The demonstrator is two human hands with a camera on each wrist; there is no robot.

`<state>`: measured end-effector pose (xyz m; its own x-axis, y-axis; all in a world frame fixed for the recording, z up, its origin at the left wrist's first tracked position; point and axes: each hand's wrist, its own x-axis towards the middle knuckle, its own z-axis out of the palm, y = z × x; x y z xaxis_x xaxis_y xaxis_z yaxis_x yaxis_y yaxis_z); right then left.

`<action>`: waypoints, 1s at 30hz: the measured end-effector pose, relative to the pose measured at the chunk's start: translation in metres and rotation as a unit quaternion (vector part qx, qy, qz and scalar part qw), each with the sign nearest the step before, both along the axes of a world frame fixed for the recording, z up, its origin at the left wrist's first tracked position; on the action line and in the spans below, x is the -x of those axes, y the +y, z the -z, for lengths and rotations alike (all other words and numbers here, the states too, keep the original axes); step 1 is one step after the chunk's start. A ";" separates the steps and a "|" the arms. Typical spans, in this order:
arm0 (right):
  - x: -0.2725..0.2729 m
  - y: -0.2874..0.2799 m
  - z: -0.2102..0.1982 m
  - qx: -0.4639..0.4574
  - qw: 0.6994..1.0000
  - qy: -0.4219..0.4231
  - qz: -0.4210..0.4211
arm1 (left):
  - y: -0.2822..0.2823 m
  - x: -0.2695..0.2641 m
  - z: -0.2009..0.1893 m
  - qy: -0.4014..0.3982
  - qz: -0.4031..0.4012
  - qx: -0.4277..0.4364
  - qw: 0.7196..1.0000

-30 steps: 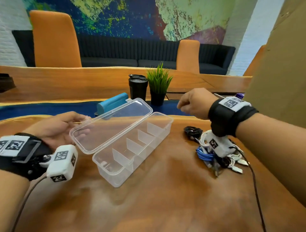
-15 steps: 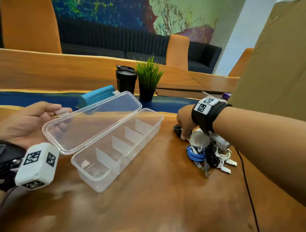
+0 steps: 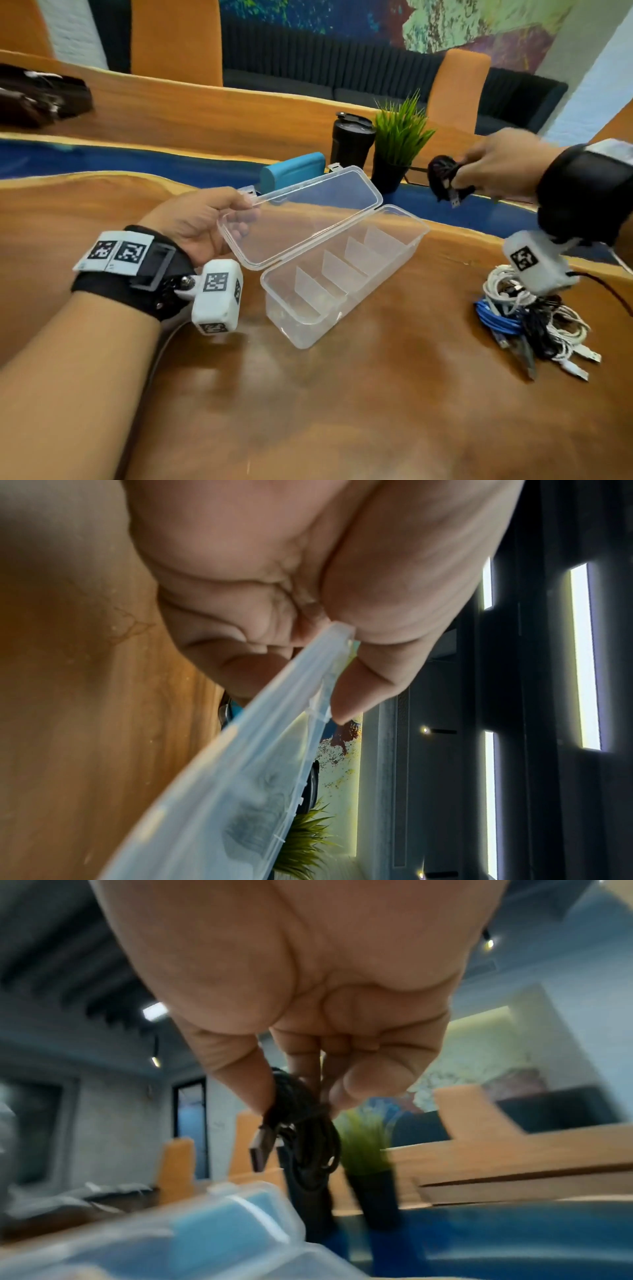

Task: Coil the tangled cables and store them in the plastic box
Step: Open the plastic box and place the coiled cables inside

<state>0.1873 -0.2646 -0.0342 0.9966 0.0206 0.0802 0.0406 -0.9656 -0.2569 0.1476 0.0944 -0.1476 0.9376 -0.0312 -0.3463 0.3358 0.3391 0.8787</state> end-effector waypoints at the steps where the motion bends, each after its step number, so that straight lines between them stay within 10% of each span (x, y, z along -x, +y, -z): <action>1: 0.010 0.011 -0.005 -0.127 0.992 0.013 -0.018 | -0.001 0.000 0.000 -0.003 -0.010 -0.002 1.000; 4: 0.041 0.055 -0.006 -0.304 0.941 0.125 -0.081 | -0.003 0.001 0.001 -0.012 -0.031 -0.013 0.999; 13: 0.064 0.148 0.053 -0.205 0.913 0.334 -0.115 | -0.002 0.001 0.001 -0.026 -0.044 -0.026 0.998; 22: 0.075 0.161 0.038 0.008 0.963 0.153 -0.224 | 0.003 -0.009 0.007 -0.032 -0.029 -0.028 0.999; 26: 0.049 0.087 -0.019 -0.039 0.990 0.009 -0.133 | 0.008 -0.010 0.010 -0.052 0.019 -0.042 0.998; 30: 0.048 -0.009 -0.035 0.052 0.997 0.045 -0.037 | 0.009 -0.013 0.009 -0.052 0.081 -0.070 0.993</action>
